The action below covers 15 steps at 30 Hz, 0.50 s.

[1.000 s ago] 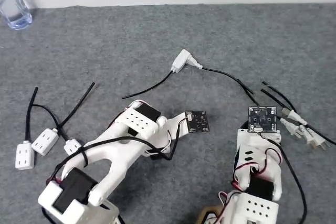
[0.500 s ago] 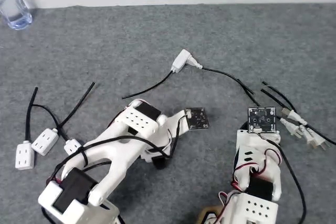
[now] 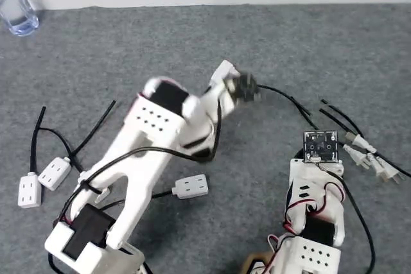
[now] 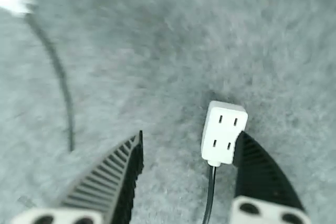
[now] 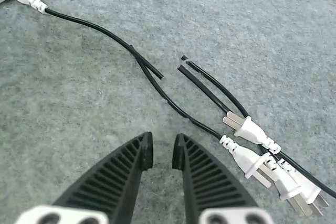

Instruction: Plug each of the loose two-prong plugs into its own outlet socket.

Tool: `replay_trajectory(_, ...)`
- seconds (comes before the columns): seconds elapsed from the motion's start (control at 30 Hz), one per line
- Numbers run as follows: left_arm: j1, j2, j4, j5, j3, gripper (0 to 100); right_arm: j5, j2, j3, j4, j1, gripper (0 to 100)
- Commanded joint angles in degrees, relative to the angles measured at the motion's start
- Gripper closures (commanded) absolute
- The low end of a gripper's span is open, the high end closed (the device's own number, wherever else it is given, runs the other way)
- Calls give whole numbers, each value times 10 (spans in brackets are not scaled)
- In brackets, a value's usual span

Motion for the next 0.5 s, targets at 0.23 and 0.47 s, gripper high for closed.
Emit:
replay_trajectory(0.23, -175, -62, 81, 220, -360, 746, -5, -7, -7, -8, 2, 929)
replay_trajectory(0.47, -328, -153, 76, 204, -136, 746, -5, -7, -6, -7, 1, 788)
